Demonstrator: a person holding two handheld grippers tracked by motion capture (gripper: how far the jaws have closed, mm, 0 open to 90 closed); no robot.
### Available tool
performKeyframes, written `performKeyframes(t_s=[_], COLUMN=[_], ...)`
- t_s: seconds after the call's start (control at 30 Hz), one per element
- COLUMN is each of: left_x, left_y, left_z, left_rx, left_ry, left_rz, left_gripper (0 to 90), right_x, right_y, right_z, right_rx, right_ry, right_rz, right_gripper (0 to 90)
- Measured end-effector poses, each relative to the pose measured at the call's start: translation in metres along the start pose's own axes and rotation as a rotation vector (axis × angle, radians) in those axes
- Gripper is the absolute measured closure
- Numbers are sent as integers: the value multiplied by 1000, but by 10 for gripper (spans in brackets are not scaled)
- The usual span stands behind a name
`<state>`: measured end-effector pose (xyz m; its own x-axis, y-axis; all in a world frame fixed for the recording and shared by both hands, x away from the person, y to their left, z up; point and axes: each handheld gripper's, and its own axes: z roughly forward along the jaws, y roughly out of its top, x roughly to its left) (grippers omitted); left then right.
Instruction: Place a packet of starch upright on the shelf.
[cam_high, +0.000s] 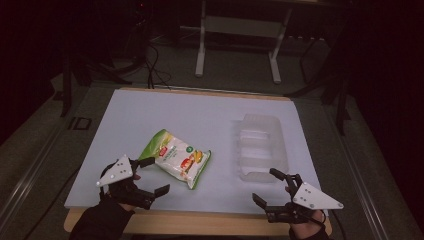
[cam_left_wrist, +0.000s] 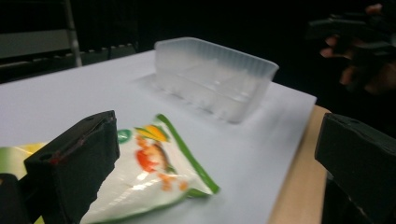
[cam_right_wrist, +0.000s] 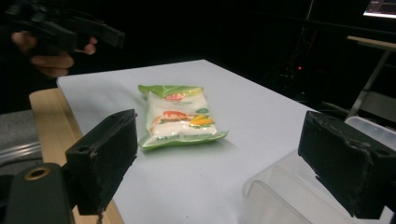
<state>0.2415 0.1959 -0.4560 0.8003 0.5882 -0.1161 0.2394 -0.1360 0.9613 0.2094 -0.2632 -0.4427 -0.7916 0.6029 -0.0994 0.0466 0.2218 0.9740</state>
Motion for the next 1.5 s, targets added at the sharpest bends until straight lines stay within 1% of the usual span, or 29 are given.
performKeyframes(t_s=[0.07,0.1,0.13,0.17,0.2,0.23,0.27,0.3,0.33,0.37,0.4,0.43,0.47,0.5,0.6,0.7,0.77,0.83,0.87,0.9,0.97,1.0,1.13,1.3,1.33,1.37,1.4,1.47,1.5], left_x=[9,12,17,21,25,29,33,37,42,47,51,55,59,62,73,83,90,96,99,102,108,110,120,132,133,135,136,136,139], left_y=[4,5,7,8,10,10,11,11,11,11,10,10,10,9,7,3,0,-3,-6,-8,-12,-13,-20,-29,-30,-32,-34,-34,-39], left_z=[0,0,0,0,0,1,2,2,2,3,3,4,5,5,9,13,16,19,20,22,24,25,32,43,45,46,48,48,54], left_rx=[5,8,7,14,22,29,37,43,45,49,51,47,55,59,83,107,131,152,164,169,180,189,229,281,283,293,308,308,352], left_ry=[6,24,21,26,43,44,54,68,69,76,91,97,111,124,150,175,187,187,201,203,212,217,213,214,206,209,203,203,191], left_rz=[2,5,3,1,2,1,-5,-11,-18,-34,-38,-46,-52,-48,-66,-83,-96,-106,-107,-115,-127,-133,-168,-210,-217,-215,-225,-225,-245], left_gripper=[4,4,4,4,4,4,4,4,4,4,4,4,5,6,7,7,7,7,7,7,7,7,7,7,19,60,75,75,94], right_x=[0,1,1,1,1,1,1,2,2,2,2,2,2,2,3,5,5,5,5,5,5,6,6,5,6,6,6,6,6], right_y=[1,2,2,3,3,4,4,4,4,4,4,4,4,4,6,7,7,7,7,7,6,6,6,5,5,5,4,4,4], right_z=[-1,-1,-1,-1,-2,-2,-2,-1,-1,-1,-1,-1,-1,-1,0,0,0,0,0,1,1,1,2,3,3,3,4,4,5], right_rx=[4,2,0,4,1,0,4,7,11,15,14,16,25,21,1,0,-4,-2,2,4,10,10,19,27,30,31,32,35,34], right_ry=[-1,-2,-2,1,1,3,4,-7,-10,-6,-7,-7,-12,-23,-17,-6,2,-4,0,-5,6,3,6,6,8,8,9,11,12], right_rz=[4,10,14,14,19,21,19,8,1,-2,-3,-4,-9,-15,16,20,9,6,10,7,12,10,2,9,10,10,7,5,3], right_gripper=[117,117,117,116,116,116,114,114,114,112,110,109,108,108,104,104,104,104,104,104,104,104,104,104,105,105,104,104,105])
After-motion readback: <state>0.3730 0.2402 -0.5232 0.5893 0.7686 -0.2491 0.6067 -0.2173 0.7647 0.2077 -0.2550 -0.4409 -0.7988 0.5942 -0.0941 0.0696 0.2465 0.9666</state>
